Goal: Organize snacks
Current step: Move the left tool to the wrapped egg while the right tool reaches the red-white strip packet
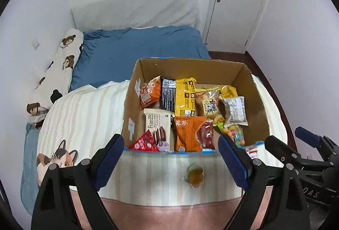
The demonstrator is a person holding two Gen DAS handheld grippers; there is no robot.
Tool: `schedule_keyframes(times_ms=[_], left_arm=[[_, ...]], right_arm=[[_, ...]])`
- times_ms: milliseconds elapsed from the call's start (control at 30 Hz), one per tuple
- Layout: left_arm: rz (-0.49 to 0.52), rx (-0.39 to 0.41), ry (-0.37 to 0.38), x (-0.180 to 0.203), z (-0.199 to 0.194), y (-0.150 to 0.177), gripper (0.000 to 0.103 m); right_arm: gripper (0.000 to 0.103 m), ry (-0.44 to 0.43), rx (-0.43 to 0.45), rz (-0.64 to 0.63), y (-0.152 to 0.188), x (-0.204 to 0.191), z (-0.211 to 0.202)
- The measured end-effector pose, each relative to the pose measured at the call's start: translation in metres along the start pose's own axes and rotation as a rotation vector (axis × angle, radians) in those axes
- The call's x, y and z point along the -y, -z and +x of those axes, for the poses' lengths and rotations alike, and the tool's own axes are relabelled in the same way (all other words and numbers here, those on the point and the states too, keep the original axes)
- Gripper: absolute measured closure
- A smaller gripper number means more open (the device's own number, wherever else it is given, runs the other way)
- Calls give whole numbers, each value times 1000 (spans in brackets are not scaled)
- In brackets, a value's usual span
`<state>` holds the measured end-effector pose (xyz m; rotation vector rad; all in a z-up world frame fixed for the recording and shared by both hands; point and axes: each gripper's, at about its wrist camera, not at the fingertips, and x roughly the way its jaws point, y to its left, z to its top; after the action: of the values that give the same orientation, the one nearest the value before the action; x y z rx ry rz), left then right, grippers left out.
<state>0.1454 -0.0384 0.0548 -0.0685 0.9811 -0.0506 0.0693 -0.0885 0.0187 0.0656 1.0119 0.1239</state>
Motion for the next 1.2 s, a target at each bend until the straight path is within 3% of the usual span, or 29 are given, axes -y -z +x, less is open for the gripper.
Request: schedule_keyframes(times_ms=[367,633,800,933,1200], left_arm=[[-4,95,-7,5,-59,34,12],[-14,111,-18,6,-69,50,12],[-38,49,-37,4,-45,61,12],[-58,-33,-52,2,-7,73,12],[-43,-288,2,18,103,99,12]], right_arm=[[6,-33,107,32,31,3,-68],[6,-55,140,39,45,6,-86],[6,-71,78,105,58,30,-60],[6,-53,-21,167,72,60,-14],[6,15,-265,244,100,113,100]])
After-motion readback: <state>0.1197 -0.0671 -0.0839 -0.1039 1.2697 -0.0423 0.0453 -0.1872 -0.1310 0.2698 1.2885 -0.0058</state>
